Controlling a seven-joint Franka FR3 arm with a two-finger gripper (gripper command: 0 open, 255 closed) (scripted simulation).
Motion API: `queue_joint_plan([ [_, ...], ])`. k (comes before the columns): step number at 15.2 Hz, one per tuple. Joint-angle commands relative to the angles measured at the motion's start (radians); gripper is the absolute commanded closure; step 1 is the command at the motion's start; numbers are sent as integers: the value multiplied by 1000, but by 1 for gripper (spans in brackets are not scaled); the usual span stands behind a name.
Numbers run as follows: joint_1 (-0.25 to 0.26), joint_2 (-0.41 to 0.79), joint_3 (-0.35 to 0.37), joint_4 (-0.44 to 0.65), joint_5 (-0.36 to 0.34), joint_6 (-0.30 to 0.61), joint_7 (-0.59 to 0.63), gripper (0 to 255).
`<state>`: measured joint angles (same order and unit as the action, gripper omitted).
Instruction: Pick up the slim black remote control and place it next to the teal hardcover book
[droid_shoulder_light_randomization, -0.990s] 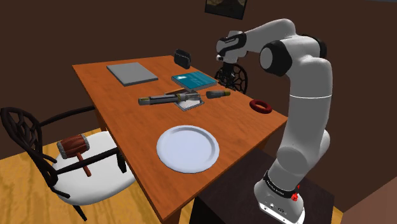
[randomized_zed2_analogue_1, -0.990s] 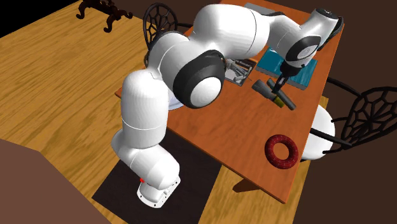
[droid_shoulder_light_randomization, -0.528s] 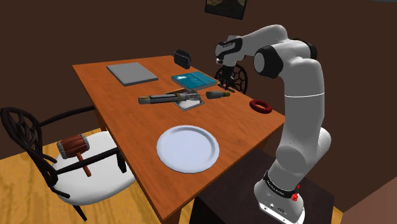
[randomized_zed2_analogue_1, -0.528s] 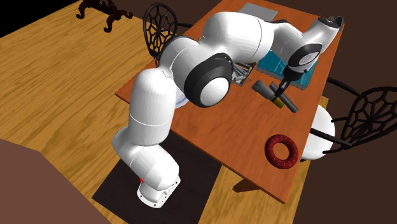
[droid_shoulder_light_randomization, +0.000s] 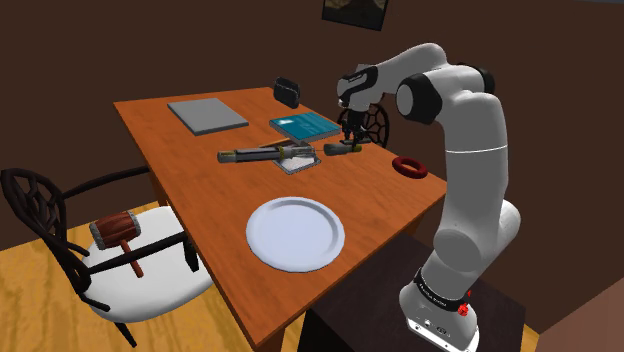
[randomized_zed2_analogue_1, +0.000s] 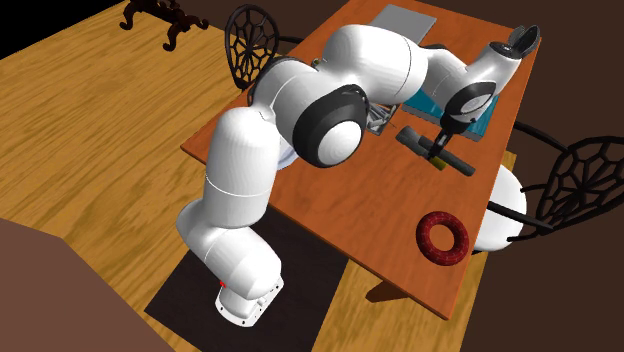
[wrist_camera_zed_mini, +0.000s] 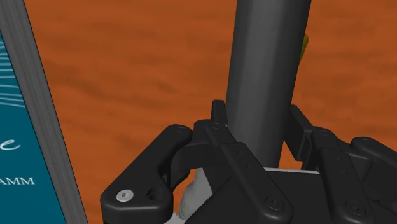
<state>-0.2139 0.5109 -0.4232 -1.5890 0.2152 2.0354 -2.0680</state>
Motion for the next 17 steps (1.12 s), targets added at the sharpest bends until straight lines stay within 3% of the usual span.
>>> queue_joint_plan([
  [1,-4,27,6,-12,8,21,-5,255],
  [11,-8,40,13,-23,12,45,-8,255],
  [12,-4,32,12,-40,11,53,-7,0],
  [17,-8,40,13,-23,12,45,-8,0],
])
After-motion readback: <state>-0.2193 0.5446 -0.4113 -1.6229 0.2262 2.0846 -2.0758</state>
